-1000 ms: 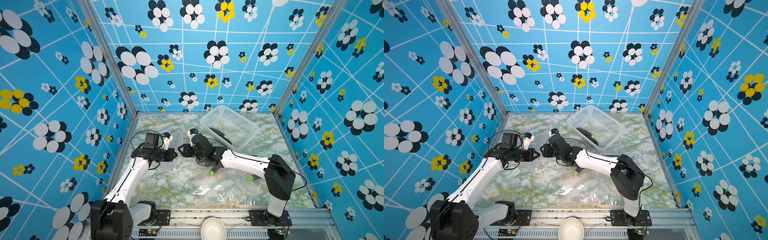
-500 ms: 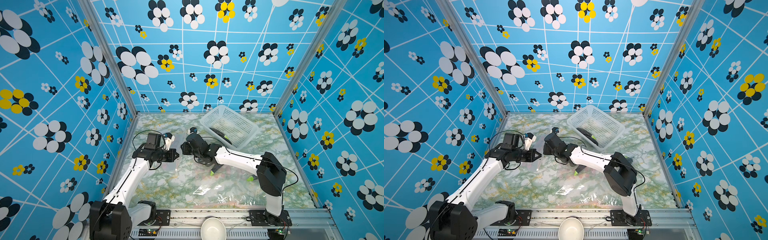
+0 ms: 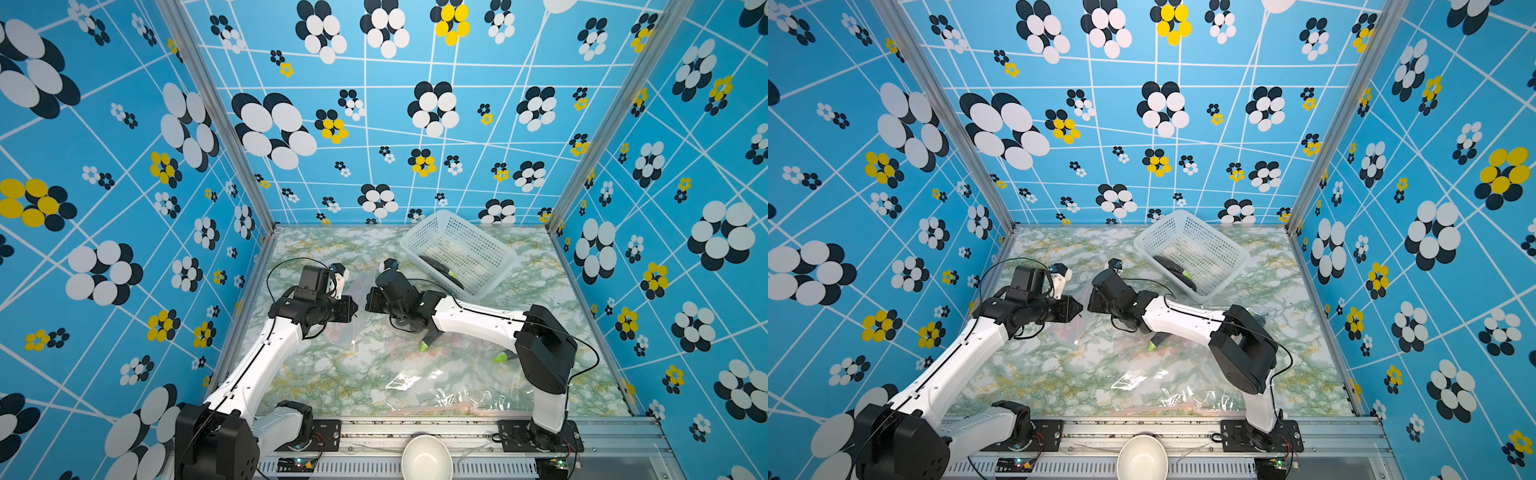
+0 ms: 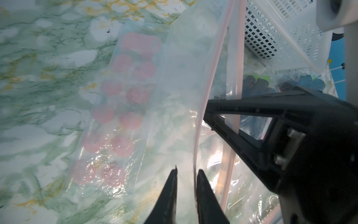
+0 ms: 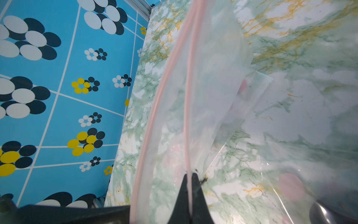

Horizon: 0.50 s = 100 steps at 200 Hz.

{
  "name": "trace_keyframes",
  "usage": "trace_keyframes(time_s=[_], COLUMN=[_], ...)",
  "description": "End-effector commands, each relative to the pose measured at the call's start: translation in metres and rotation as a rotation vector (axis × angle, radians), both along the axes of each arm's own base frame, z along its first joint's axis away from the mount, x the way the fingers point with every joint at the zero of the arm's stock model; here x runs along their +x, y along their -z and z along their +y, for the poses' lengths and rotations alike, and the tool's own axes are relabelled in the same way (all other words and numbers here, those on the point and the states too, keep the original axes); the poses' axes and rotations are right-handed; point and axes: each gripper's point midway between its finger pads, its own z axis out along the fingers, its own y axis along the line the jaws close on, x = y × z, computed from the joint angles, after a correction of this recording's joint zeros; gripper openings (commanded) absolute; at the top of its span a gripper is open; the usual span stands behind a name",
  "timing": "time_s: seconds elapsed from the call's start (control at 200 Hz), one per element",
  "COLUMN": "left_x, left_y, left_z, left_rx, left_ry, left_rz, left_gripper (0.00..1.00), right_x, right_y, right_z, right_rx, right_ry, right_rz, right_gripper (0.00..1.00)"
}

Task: Place the eggplant in a zip-top bag and seal the zipper
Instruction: Open the zipper of the food storage bag at the center of the board.

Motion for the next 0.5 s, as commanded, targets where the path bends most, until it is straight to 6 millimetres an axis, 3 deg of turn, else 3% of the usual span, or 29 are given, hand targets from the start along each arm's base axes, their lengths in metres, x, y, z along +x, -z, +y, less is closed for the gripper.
trace_keyframes(time_s=[0.0, 0.495], left_x=[0.013, 0.012], left_y=[-0.015, 0.001], left_z=[0.005, -0.004], left_rx=[0.024, 0.069], left_ry=[-0.065, -0.054], left_rz=[-0.091, -0.084], left_gripper=[0.24, 0.29], right_x=[-0.006, -0.016], right_y=[-0.026, -0.038], right_z=[0.004, 0.012], right_rx=[0.098, 0.187], right_ry=[-0.003, -0.027], right_rz=[0.000, 0.028], right_gripper=[0.03, 0.03])
